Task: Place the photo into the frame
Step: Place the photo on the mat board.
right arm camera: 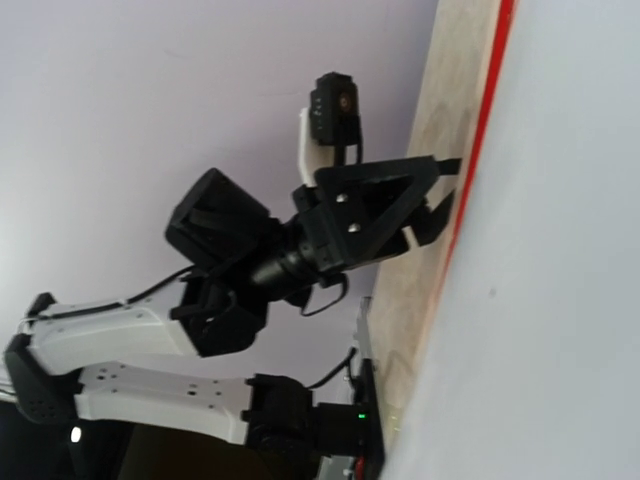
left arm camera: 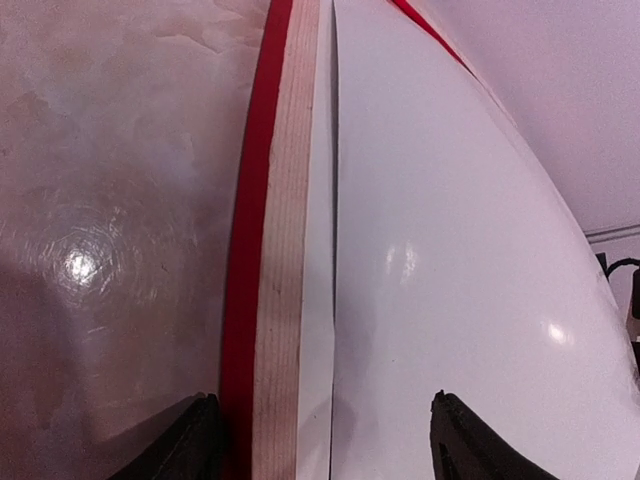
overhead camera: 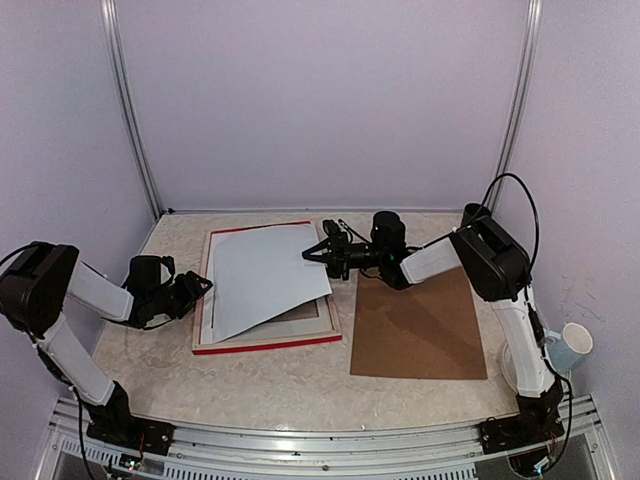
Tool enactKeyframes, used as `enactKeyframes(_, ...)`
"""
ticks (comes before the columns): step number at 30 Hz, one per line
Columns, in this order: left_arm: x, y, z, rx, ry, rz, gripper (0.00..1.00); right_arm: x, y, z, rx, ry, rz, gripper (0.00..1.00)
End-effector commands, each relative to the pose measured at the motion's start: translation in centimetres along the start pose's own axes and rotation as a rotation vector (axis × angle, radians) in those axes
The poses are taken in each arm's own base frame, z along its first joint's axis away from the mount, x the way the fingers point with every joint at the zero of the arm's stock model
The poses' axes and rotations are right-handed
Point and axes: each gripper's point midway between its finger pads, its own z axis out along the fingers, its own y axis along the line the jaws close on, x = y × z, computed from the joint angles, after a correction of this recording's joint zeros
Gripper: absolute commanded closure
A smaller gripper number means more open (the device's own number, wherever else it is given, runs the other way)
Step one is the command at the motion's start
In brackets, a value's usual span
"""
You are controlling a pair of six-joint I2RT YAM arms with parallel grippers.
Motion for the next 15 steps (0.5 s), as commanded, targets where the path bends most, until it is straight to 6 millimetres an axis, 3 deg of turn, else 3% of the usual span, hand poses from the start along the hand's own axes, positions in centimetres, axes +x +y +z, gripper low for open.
enactKeyframes(1, 1.1, 0.3, 0.2, 0.011, 0.042, -0.014, 0.30, 0.6, -2.3, 0.9, 0.070, 0.044, 0.015, 0.69)
enactKeyframes(5, 1.1, 0.1, 0.2, 0.019, 0.045, -0.015, 0.31, 0.6, -2.3, 0.8, 0.079, 0.044, 0.035, 0.78)
enactKeyframes(15, 1.1, 0.1, 0.1, 0.019, 0.044, -0.015, 0.31, 0.4, 0.8, 0.9, -0.004, 0.055, 0.030, 0.85)
